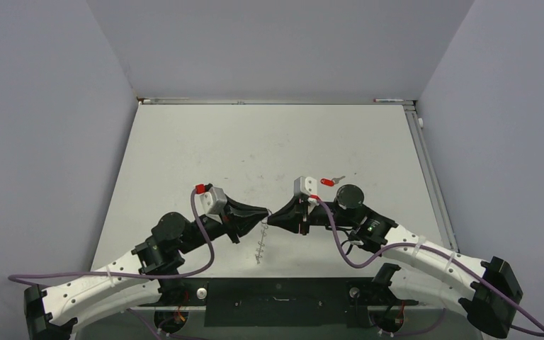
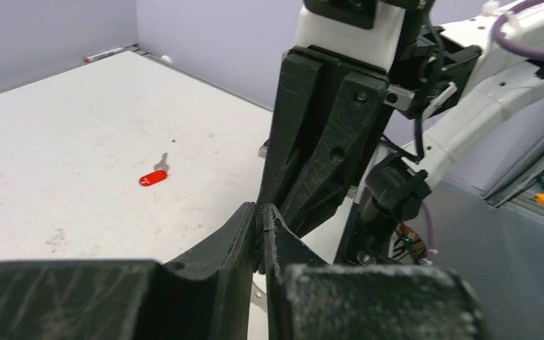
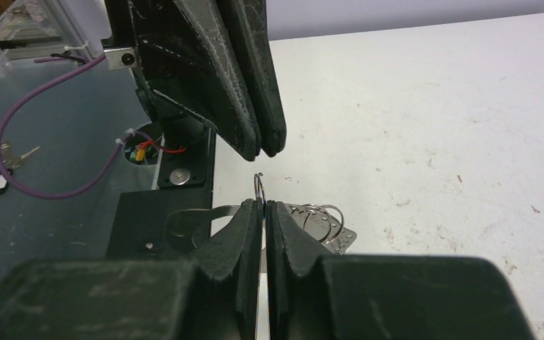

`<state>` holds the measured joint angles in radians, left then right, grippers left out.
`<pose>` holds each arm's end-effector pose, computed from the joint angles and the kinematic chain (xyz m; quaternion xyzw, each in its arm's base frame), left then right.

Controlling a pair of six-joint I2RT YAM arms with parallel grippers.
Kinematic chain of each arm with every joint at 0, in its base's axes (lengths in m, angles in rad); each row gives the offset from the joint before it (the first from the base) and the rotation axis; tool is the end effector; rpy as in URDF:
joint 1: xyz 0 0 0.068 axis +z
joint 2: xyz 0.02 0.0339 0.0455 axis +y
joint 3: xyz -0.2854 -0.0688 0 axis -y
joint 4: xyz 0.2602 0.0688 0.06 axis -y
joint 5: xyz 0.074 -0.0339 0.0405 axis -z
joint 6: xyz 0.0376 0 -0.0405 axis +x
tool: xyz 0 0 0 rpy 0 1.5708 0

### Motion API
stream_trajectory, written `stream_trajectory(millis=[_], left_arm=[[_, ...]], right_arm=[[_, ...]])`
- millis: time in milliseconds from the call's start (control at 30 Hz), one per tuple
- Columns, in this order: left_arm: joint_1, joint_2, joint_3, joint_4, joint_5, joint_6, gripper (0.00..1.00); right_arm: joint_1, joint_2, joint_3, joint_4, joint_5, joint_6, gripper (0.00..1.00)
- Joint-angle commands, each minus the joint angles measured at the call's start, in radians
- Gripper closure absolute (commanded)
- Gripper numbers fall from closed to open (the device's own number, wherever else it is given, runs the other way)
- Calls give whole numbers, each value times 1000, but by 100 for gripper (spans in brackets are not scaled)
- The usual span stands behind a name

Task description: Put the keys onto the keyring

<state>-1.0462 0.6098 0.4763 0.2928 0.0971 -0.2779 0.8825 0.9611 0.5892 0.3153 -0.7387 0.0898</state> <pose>0.0779 -0.1420 0.3195 0.2770 0.5868 -0.4922 0.5803 0.1217 0.1879 0.3031 -0.4904 0.5295 0.5312 0.4437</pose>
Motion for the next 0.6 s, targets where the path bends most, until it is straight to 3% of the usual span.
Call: stream_trajectory(millis=[0,100,233,567], left_arm=[[-5,-33,-25,8,-109,9,86],[-5,-58,-57,17,-101,10,61],[-5,-72,-96,64,39,34,50],[-5,-57,-128,109,216,134,62]], right_arm=[[-8,-30,41,-8,52,-42,95],[-7,-36,80,-106,59,-64,95],[1,-49,143,-257,91,-82,95],[76,-97,220,-431,135,-128,95]])
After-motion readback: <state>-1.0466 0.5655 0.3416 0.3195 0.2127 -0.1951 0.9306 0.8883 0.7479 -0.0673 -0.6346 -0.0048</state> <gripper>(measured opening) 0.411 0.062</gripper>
